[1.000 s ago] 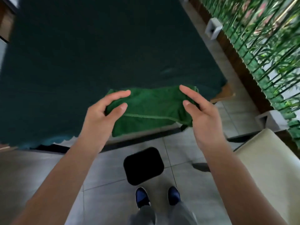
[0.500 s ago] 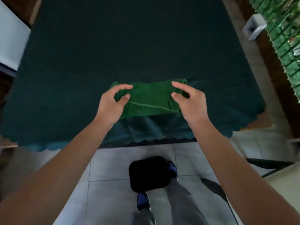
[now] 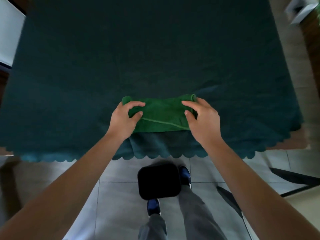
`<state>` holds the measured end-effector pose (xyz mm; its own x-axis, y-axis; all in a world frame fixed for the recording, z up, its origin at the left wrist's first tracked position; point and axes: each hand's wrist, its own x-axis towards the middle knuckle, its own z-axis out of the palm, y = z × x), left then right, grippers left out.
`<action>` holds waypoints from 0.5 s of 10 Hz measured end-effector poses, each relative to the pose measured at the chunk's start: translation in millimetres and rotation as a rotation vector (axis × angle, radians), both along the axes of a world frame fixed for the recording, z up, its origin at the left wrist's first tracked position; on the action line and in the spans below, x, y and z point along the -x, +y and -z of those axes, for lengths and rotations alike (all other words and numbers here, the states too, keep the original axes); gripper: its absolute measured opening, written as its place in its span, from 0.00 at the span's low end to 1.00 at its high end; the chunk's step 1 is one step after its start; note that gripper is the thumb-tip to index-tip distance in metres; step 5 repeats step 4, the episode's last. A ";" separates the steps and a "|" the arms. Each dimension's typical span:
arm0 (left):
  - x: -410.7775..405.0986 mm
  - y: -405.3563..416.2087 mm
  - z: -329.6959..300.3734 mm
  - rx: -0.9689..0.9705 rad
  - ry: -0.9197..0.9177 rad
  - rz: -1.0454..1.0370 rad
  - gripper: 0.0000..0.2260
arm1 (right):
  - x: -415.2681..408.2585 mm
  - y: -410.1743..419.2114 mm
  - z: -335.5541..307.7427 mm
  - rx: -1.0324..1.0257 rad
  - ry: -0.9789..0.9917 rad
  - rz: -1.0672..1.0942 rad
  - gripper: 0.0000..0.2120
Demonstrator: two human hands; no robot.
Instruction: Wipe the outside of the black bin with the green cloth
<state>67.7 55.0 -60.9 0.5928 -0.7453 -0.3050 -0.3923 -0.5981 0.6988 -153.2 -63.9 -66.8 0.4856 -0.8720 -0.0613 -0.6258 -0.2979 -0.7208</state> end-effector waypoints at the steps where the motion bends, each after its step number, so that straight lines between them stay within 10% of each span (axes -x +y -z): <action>1: -0.1 -3.1 3.3 -0.042 -0.070 0.048 0.12 | 4.6 -3.2 7.3 0.030 0.136 -0.031 0.16; 5: -14.8 -3.1 -20.4 -0.067 -0.467 0.188 0.22 | 13.7 -26.3 -11.5 0.082 0.299 -0.082 0.21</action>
